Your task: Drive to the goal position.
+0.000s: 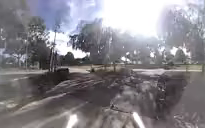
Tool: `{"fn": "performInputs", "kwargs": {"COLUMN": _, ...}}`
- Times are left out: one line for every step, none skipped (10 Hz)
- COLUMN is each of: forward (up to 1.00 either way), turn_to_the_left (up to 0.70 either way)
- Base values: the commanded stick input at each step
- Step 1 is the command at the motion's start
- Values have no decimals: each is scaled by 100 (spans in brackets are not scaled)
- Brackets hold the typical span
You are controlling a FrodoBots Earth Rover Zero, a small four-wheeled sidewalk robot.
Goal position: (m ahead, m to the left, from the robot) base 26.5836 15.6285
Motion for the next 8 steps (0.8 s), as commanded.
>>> {"fn": "performInputs", "kwargs": {"forward": 100, "turn_to_the_left": 0}}
{"fn": "performInputs", "kwargs": {"forward": 100, "turn_to_the_left": 0}}
{"fn": "performInputs", "kwargs": {"forward": 100, "turn_to_the_left": 0}}
{"fn": "performInputs", "kwargs": {"forward": 100, "turn_to_the_left": 0}}
{"fn": "performInputs", "kwargs": {"forward": 100, "turn_to_the_left": 12}}
{"fn": "performInputs", "kwargs": {"forward": 100, "turn_to_the_left": 35}}
{"fn": "performInputs", "kwargs": {"forward": 100, "turn_to_the_left": 40}}
{"fn": "performInputs", "kwargs": {"forward": 100, "turn_to_the_left": 20}}
